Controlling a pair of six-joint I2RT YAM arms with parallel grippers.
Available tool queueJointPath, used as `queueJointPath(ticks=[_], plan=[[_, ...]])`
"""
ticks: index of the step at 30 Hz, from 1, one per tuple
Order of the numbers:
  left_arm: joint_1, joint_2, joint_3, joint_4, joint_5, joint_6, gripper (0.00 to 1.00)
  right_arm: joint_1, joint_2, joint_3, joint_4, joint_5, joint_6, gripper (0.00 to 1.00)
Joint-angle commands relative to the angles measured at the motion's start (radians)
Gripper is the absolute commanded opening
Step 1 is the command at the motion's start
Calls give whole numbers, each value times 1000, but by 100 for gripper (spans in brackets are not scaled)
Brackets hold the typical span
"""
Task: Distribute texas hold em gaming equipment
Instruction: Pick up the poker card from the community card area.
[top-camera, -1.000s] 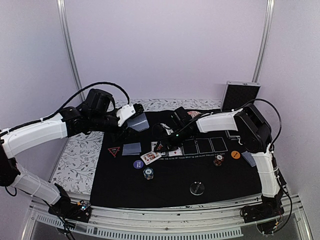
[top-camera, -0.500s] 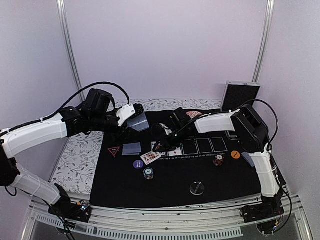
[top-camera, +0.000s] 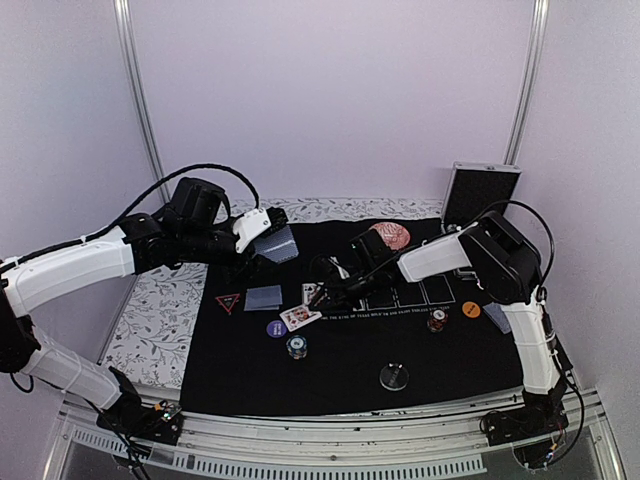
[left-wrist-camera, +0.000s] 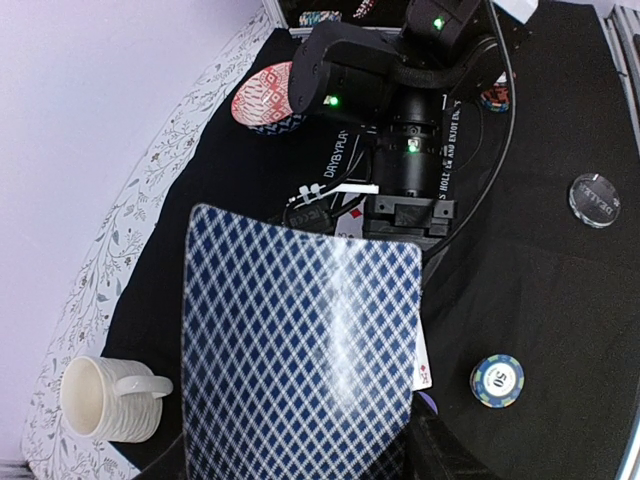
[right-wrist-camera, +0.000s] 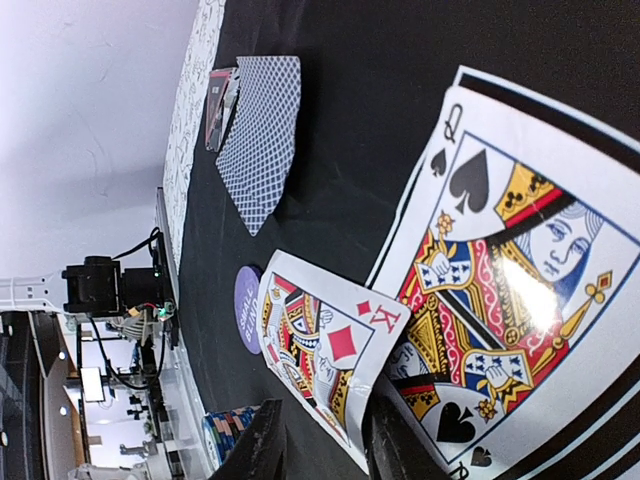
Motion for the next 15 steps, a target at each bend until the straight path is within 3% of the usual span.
queueJointPath(ticks=[1,8,15], plan=[[-15,-23,4,25,2,-6,50,-1,-16,-34,90,-54,90,27],[-15,-23,4,25,-3,-4,51,2,7,-15,123,-90,115,15],[-16,-22,2,25,-8,-2,51,10,40,12,123,-103,125,12]])
